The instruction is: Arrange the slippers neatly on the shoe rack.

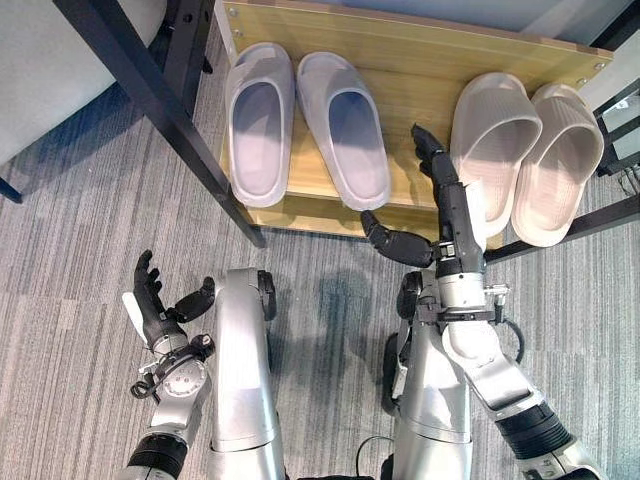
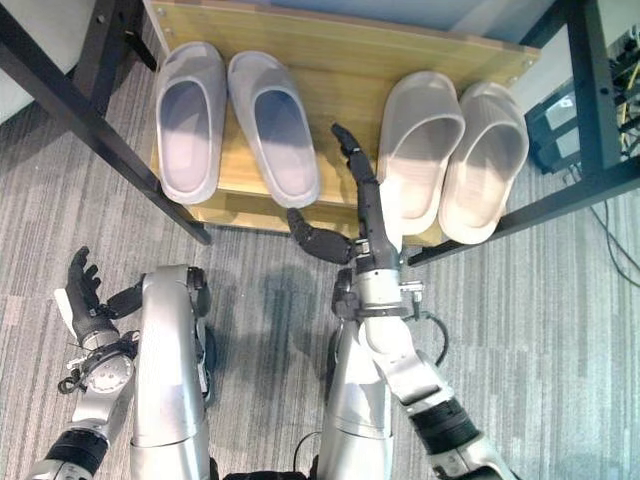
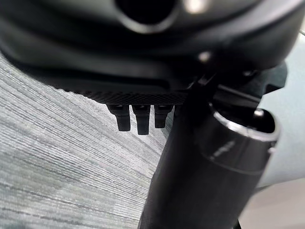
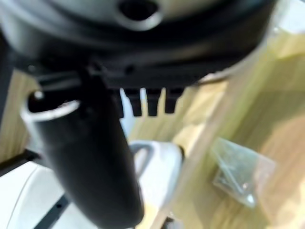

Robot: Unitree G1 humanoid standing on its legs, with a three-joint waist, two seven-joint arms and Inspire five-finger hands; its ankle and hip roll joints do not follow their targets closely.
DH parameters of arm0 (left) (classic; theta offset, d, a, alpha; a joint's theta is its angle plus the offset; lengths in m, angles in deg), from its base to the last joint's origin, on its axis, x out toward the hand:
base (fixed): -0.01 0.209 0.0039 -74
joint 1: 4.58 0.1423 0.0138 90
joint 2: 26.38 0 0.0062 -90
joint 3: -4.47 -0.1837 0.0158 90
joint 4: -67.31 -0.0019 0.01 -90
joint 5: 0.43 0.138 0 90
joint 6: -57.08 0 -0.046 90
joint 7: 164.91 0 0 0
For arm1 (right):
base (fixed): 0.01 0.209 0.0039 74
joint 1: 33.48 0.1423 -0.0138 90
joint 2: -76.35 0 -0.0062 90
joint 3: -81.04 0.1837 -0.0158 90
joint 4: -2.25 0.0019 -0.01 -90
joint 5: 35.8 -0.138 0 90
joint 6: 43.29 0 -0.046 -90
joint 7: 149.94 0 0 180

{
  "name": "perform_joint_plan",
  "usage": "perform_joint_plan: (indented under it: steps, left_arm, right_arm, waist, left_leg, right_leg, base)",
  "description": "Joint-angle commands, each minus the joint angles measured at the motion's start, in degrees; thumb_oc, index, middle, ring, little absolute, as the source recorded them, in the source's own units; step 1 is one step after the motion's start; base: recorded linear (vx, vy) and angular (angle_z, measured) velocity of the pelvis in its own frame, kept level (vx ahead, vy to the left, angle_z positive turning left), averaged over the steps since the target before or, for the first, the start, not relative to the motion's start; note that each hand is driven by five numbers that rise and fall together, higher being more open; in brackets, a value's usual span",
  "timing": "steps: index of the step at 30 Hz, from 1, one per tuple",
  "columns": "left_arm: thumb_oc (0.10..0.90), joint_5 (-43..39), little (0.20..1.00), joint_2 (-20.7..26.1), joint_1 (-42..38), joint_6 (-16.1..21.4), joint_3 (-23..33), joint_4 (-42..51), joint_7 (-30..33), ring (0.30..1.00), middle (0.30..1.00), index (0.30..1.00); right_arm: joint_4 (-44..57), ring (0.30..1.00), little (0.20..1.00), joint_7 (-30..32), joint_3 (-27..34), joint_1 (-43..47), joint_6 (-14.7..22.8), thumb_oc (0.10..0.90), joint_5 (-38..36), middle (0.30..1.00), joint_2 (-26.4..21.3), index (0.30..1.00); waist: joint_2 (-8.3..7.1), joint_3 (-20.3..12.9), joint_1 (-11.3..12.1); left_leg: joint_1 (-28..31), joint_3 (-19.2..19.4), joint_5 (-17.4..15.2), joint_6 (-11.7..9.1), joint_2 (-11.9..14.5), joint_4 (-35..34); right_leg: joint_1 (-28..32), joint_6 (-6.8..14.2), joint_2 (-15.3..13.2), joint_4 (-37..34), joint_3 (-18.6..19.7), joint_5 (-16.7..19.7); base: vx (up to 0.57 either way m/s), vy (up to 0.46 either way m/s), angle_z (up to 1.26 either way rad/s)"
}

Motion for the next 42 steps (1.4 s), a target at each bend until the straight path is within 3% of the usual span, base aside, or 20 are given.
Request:
perform_joint_plan:
  steps: [1,28,40,42]
  left_arm:
    - [0.800,3.7,0.900,1.6,-0.3,2.9,0.5,4.1,2.7,0.900,0.900,0.900]
    - [0.800,3.4,0.900,1.4,-1.3,2.5,0.0,3.6,1.8,0.900,0.900,0.900]
    - [0.800,2.5,0.900,0.8,-1.3,2.6,-0.1,2.7,1.7,0.900,0.900,0.900]
    - [0.800,2.6,0.900,0.4,-1.0,2.8,0.3,2.9,1.8,0.900,0.900,0.900]
  right_arm:
    - [9.3,0.900,0.900,0.3,1.4,3.0,4.7,0.800,-0.6,0.900,0.1,0.900]
    - [9.7,0.900,0.900,-8.9,-11.2,9.1,4.4,0.800,-4.1,0.900,3.0,0.900]
    - [13.2,0.900,0.900,-8.1,-11.3,9.6,4.7,0.800,-2.9,0.900,4.2,0.900]
    - [15.7,0.900,0.900,-3.9,-8.3,8.5,4.6,0.800,4.6,0.900,3.5,0.900]
  waist:
    - [-0.32,-2.3,2.8]
    - [0.39,-2.3,3.3]
    - [0.28,-2.3,3.1]
    - [0.30,-2.3,2.8]
  left_leg:
    - [1.9,2.4,-3.3,5.8,-1.9,0.8]
    - [1.9,2.1,-2.8,5.3,-2.2,1.1]
    - [1.9,2.1,-2.8,5.3,-2.3,1.3]
    - [1.9,2.1,-2.7,5.3,-2.3,1.3]
  right_leg:
    - [0.4,-8.4,-0.3,0.4,-1.0,1.2]
    - [0.4,-8.5,0.0,0.5,-1.2,1.2]
    - [0.4,-8.5,0.4,0.7,-1.1,1.4]
    - [0.4,-8.5,0.3,0.8,-1.2,1.2]
  base:
    - [0.00,0.000,0.00]
    - [0.00,0.000,0.00]
    - [0.00,0.000,0.00]
    - [0.00,0.000,0.00]
